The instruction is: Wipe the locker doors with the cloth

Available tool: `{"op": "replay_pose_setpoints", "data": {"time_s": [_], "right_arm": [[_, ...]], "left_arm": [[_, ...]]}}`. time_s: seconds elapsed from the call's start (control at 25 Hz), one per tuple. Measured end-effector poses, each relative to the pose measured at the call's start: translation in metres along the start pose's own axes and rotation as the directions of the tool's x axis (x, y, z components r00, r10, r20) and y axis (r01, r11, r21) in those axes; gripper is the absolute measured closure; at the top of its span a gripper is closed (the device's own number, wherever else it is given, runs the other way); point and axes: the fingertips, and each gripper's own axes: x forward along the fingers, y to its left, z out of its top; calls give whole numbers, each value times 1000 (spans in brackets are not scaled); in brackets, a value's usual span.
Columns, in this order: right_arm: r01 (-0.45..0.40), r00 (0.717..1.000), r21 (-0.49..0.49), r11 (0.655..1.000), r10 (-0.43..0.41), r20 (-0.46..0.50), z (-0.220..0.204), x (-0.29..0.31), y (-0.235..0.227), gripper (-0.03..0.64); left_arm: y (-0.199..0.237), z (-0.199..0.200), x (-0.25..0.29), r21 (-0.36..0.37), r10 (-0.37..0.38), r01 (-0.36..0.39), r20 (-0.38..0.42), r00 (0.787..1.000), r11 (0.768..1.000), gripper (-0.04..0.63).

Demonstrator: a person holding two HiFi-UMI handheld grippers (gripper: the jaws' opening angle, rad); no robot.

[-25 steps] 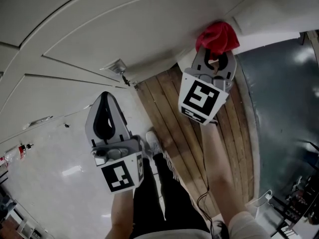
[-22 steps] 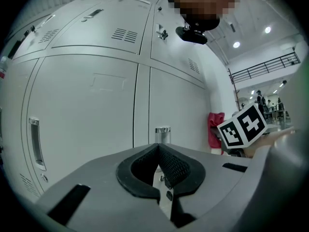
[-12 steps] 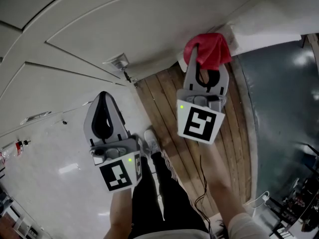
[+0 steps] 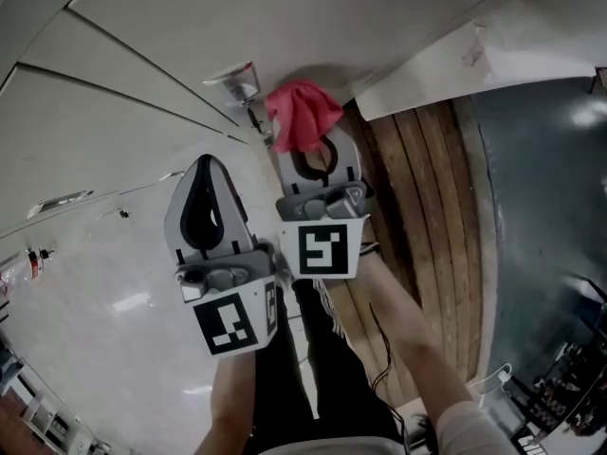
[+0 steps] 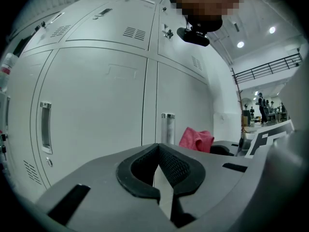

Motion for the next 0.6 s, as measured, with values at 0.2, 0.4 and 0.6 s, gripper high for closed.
{"op": "replay_pose_setpoints", "data": {"time_s": [0.2, 0.4, 0.6], "right_arm": [[-77, 997, -66, 995, 77, 1, -2, 16, 21, 577], [-68, 997, -97, 993, 71, 25, 2, 24, 19, 577], [-8, 1000, -113, 994, 7, -8, -10, 23, -5, 577]], "left_arm": [[3, -7, -3, 10, 16, -16, -10, 1000, 1000, 578], [-1, -8, -1, 6, 18, -18, -10, 1000, 1000, 578], [-9, -10, 5, 15, -6, 7, -18, 1000, 1000, 578]]}}
